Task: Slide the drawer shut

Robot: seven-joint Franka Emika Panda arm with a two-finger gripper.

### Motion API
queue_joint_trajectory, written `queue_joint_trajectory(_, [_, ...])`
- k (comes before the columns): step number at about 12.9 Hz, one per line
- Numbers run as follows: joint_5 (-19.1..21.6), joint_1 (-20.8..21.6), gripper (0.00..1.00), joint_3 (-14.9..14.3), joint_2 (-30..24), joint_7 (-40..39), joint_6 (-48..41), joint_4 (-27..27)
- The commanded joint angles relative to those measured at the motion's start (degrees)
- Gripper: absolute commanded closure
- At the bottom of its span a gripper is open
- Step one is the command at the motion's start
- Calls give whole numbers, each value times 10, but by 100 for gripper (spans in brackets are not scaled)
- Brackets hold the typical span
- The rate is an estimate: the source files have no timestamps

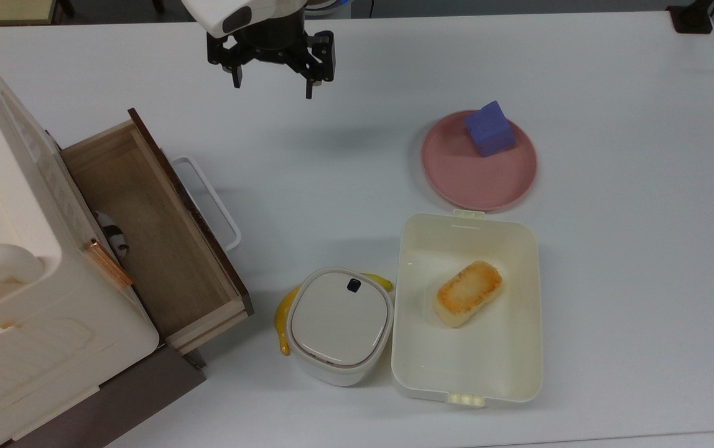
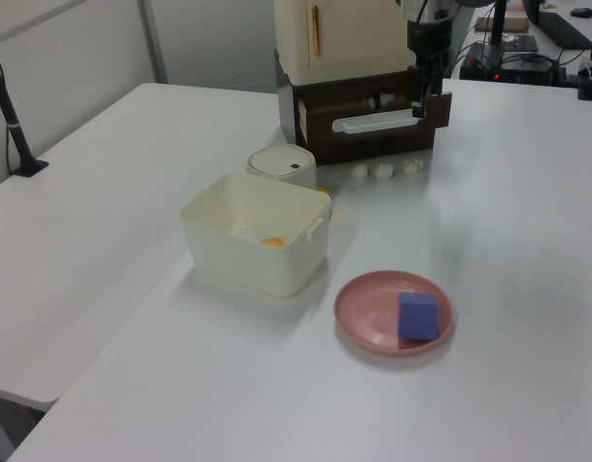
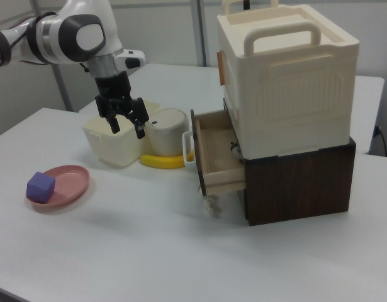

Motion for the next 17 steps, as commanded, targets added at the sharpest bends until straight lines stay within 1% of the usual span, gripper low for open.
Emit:
queue_joint_trajectory(1, [11,1,0,-9,-7,-14,-2,-8])
queue_joint_trajectory(5, [12,0,0,-9,-7,-11,0,-9])
queue_joint_trajectory(6, [13,0,2,-9,-6,-10,0,-9])
queue_joint_trajectory(7, [21,-1,14,-9,-6,-10,0,-9])
queue_joint_trajectory(8, [30,-1,29,-10,-5,-7,1,-8])
queue_joint_trajectory(9, [37,-1,47,-10,-5,1,4,-8])
queue_joint_trajectory(10, [43,-2,56,-10,-6,48,19,-8])
queue_joint_trajectory(11, [44,-3,65,-10,-5,137,48,-9])
queue_joint_trajectory(12, [44,-4,71,-10,-2,204,70,-9])
queue_joint_trajectory(14, [43,-8,72,-10,19,309,86,-9])
queue_joint_trajectory(17, [36,-8,73,-10,58,395,117,-5])
